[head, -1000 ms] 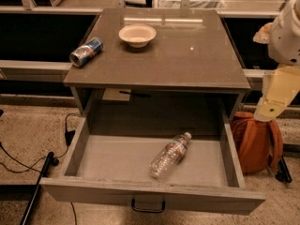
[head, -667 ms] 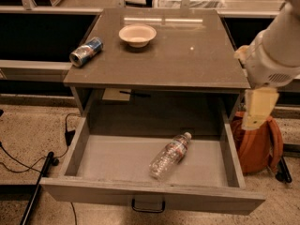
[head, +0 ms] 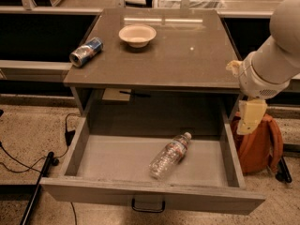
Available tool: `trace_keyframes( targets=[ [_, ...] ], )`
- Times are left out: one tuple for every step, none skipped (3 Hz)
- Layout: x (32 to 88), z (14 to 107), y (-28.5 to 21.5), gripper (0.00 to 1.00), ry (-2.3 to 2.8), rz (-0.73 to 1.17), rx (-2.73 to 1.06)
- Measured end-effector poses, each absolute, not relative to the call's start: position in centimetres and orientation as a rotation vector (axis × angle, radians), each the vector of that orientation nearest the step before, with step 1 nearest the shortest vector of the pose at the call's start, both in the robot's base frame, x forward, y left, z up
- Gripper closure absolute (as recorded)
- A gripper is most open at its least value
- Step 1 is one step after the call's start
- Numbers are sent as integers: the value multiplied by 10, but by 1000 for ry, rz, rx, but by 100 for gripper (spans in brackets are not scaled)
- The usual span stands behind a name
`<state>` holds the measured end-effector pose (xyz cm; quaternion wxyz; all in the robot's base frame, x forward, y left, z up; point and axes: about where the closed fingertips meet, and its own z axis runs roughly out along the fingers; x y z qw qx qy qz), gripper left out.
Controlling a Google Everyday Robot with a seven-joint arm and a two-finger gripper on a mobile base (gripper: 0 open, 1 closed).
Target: Pick water bottle from top drawer and place on counter
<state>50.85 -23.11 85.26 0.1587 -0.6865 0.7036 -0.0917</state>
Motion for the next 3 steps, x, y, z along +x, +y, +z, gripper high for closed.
trace_keyframes(
  targets=[
    [518,836,-232,0,1995,-181,-2018],
    [526,789,-216,0,1832,-169,-2255],
    [516,737,-200,0,1587,-125,-2502]
  ],
)
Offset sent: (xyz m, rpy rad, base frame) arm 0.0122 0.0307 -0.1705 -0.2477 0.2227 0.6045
